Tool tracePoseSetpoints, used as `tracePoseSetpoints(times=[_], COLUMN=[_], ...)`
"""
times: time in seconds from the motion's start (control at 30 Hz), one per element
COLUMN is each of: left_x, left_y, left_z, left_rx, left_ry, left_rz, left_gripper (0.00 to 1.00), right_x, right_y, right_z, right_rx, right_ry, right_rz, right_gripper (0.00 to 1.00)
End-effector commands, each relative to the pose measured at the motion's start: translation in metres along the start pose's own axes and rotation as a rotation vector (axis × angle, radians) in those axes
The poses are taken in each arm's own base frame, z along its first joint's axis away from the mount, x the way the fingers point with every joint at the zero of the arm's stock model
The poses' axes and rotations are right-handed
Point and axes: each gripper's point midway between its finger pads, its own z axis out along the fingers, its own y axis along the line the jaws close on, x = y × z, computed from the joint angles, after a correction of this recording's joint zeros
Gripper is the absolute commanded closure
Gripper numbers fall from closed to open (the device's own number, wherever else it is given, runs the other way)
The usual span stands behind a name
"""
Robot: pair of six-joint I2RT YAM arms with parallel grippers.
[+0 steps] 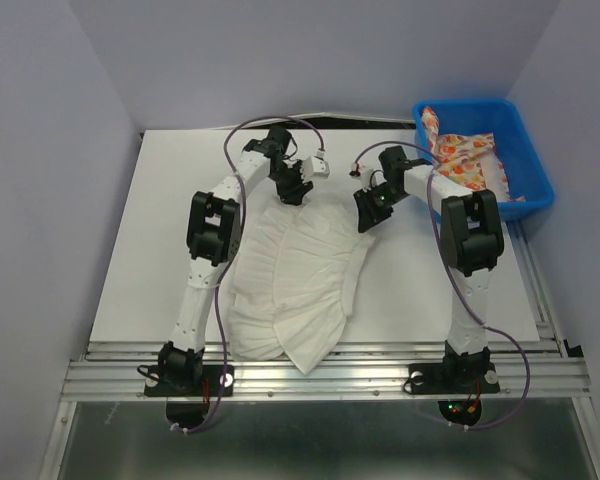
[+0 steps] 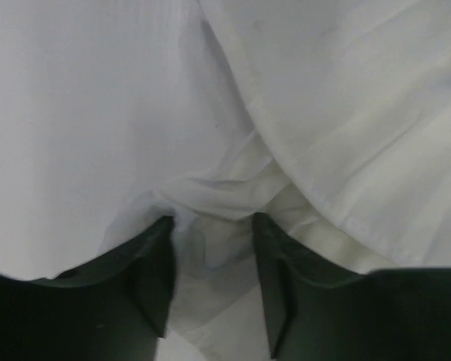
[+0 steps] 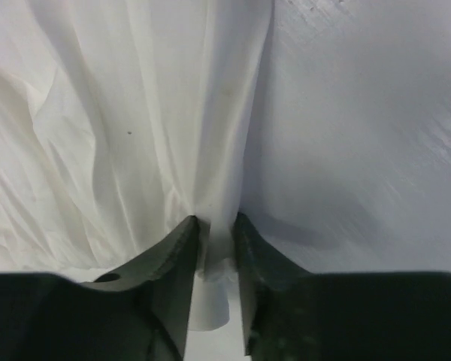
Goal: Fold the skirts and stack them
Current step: Fold the skirt
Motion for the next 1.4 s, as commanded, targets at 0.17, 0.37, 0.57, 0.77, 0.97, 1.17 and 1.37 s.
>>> tracePoseSetpoints(times=[0.17,0.37,0.57,0.77,0.97,1.17,1.37], left_x=[0.008,-0.029,-0.029,-0.015,0.037,0.049,0.050], left_y=[0.022,0.030,0.006,-0.009,-0.035,-0.013,0.005], left_z=[-0.074,-0.121,-0.128,-0.125,-0.099,-0.077,-0.063], left_rx=[-0.113,-0.155,-0.109,-0.075,0.076,0.004,-0.050], left_ry=[0.050,-0.059,-0.070,-0.032,0.119,0.112,0.100], left_rz=[-0.026,0.015,-0.004,-0.030,-0.088,-0.095,-0.092], left_gripper=[1.00,1.00,1.00,0.86,0.52,0.39,0.39], right_x=[-0.034,-0.055,-0.061,-0.059,-0.058,-0.064,-0.072], right_y=[-0.007,-0.001,0.002,0.004,0.002,0.002,-0.009], right_z=[-0.012,-0.028,-0.033,-0.034,-0.032,-0.032,-0.033], right_rx=[0.044,0.047,0.034,0.027,0.024,0.012,0.061], right_ry=[-0.050,-0.115,-0.127,-0.117,-0.113,-0.121,-0.121], right_rz=[-0.088,-0.136,-0.173,-0.188,-0.217,-0.249,-0.280], right_gripper=[0.99,0.99,0.99,0.99,0.99,0.99,0.99])
